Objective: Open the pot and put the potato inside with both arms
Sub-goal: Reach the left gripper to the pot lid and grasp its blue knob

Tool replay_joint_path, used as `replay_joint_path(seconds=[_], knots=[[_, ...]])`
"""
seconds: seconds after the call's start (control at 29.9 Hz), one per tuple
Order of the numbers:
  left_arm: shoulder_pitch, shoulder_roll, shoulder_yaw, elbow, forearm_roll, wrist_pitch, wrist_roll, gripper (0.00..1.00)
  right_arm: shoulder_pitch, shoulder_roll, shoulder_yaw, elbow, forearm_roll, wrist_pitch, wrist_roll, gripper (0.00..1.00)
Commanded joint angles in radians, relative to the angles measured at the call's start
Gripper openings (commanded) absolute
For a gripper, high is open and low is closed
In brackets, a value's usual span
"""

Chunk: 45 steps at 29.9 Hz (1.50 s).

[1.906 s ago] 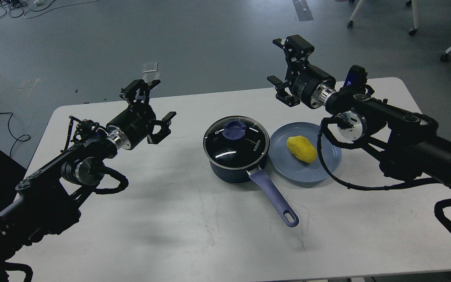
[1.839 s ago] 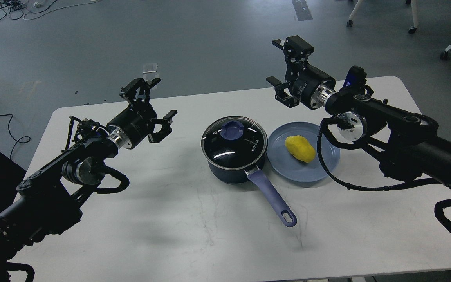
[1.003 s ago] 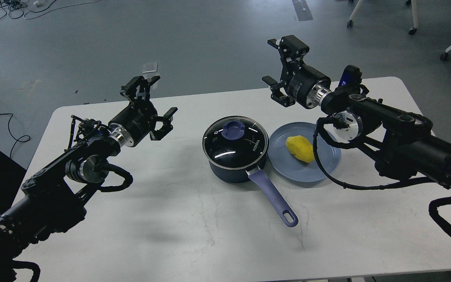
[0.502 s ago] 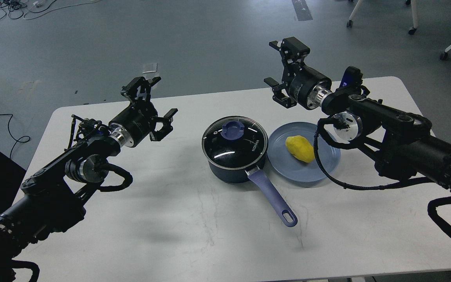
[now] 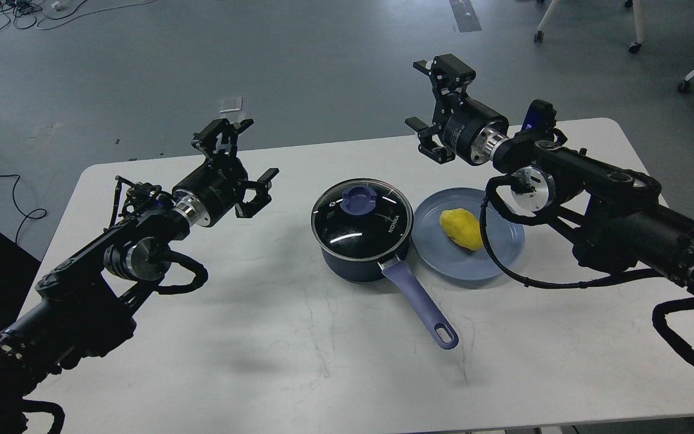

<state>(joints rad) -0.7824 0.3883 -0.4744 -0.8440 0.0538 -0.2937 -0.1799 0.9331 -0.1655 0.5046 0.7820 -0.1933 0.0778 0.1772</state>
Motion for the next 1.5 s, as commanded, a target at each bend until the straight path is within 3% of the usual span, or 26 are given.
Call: replay_joint_path(seconds=[0.0, 0.17, 0.27, 0.3, 0.37, 0.53, 0.6, 0.7, 0.94, 1.04, 1.27, 1.47], knots=[[-0.005, 0.007, 0.0, 0.0, 0.012, -0.008, -0.006, 0.98, 0.0, 0.0, 0.0, 0.0, 0.011, 0.0, -0.008, 1.0], [-0.044, 0.014, 0.003, -0.001, 0.148, 0.007, -0.027, 0.98, -0.003, -0.002, -0.003, 0.0, 0.011, -0.001, -0.008, 1.0], [-0.063, 0.021, 0.002, -0.004, 0.343, 0.079, -0.101, 0.98, -0.005, -0.008, -0.001, 0.0, 0.011, -0.001, -0.008, 1.0], [-0.073, 0.02, 0.005, -0.013, 0.46, 0.146, -0.143, 0.98, -0.007, -0.011, -0.001, 0.0, 0.011, -0.001, -0.008, 1.0], [-0.077, 0.02, 0.008, -0.061, 0.631, 0.25, -0.185, 0.98, -0.008, -0.025, -0.001, -0.001, 0.011, -0.001, -0.008, 1.0], [-0.077, 0.015, 0.02, -0.19, 1.059, 0.551, -0.205, 0.98, -0.011, -0.054, 0.023, -0.003, 0.012, -0.003, -0.007, 1.0], [-0.078, 0.012, 0.061, -0.199, 1.283, 0.637, -0.242, 0.98, -0.026, -0.065, 0.087, -0.007, 0.021, -0.004, -0.01, 1.0], [-0.095, 0.009, 0.12, -0.198, 1.418, 0.651, -0.308, 0.98, -0.045, -0.065, 0.141, -0.039, 0.049, -0.004, -0.019, 1.0], [-0.13, -0.014, 0.289, -0.184, 1.655, 0.731, -0.309, 0.98, -0.072, -0.071, 0.166, -0.115, 0.055, -0.004, -0.033, 1.0], [-0.147, -0.034, 0.329, -0.175, 1.709, 0.729, -0.309, 0.98, -0.098, -0.078, 0.172, -0.109, 0.057, -0.007, -0.033, 1.0], [-0.213, -0.13, 0.485, 0.04, 1.709, 0.716, -0.309, 0.98, -0.106, -0.094, 0.172, -0.112, 0.077, -0.01, -0.035, 1.0], [-0.21, -0.147, 0.497, 0.052, 1.709, 0.716, -0.309, 0.98, -0.106, -0.109, 0.172, -0.112, 0.077, -0.01, -0.035, 1.0]])
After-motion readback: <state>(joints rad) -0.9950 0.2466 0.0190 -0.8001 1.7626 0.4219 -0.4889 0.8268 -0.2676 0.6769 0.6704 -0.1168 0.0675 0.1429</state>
